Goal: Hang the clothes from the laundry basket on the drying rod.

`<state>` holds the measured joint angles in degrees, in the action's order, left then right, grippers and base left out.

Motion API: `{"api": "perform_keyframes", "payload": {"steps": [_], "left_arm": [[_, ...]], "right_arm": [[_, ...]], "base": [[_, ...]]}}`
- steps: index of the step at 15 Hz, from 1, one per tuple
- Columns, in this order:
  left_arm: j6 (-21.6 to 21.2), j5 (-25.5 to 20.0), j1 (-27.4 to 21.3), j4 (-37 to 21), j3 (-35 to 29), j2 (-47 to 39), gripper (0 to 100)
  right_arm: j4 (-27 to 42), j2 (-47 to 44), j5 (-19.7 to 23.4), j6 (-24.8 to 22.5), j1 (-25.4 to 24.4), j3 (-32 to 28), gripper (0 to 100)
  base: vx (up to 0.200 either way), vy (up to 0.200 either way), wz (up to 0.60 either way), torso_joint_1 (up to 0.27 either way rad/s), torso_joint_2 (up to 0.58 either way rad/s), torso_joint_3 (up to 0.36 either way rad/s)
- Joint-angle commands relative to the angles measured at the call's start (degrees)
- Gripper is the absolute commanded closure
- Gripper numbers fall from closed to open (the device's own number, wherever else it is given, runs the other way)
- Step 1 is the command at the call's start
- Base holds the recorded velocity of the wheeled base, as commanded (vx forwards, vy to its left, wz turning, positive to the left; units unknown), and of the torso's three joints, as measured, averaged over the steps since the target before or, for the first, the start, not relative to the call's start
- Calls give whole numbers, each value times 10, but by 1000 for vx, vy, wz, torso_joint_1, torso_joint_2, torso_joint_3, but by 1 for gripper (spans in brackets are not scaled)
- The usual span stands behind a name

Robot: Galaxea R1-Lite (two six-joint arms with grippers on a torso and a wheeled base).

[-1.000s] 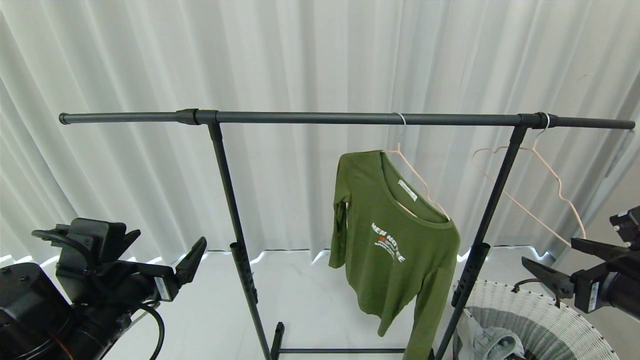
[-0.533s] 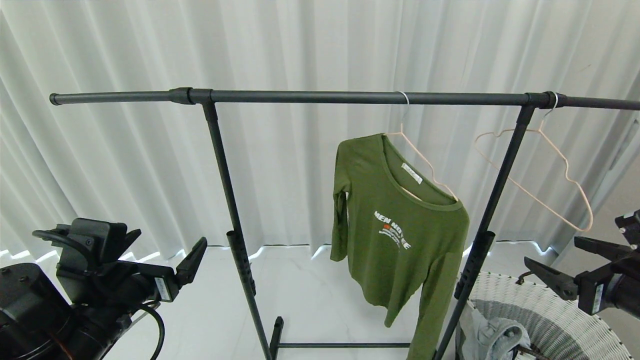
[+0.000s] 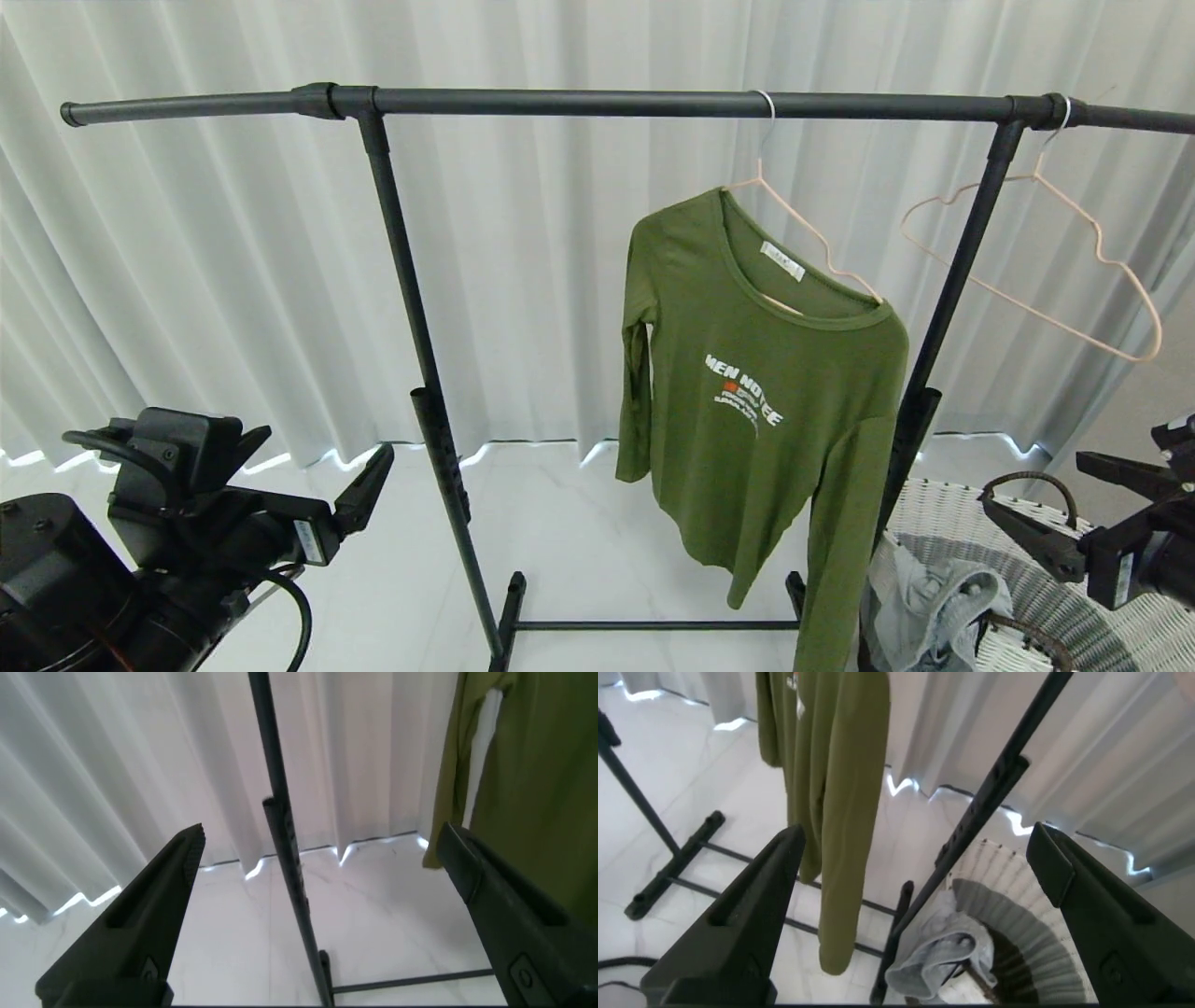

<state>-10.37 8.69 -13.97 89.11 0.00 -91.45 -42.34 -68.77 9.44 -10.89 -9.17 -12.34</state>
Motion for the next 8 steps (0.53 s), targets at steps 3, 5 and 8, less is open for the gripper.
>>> {"api": "perform_keyframes", "payload": {"steps": [3,5,8], "left_arm": [[1,1,0,0,0,0,0],[0,1,-1,0,0,0,0],[1,1,-1,0,0,-2,0]], "right_arm": [[0,-1,1,1,0,5,0],[0,-1,0,0,0,5,0],[0,-2,1,-1,0,14,0]], "base": [[0,0,0,-162,469,307],[0,0,0,-151,466,315],[0,0,0,-126,456,321]]}}
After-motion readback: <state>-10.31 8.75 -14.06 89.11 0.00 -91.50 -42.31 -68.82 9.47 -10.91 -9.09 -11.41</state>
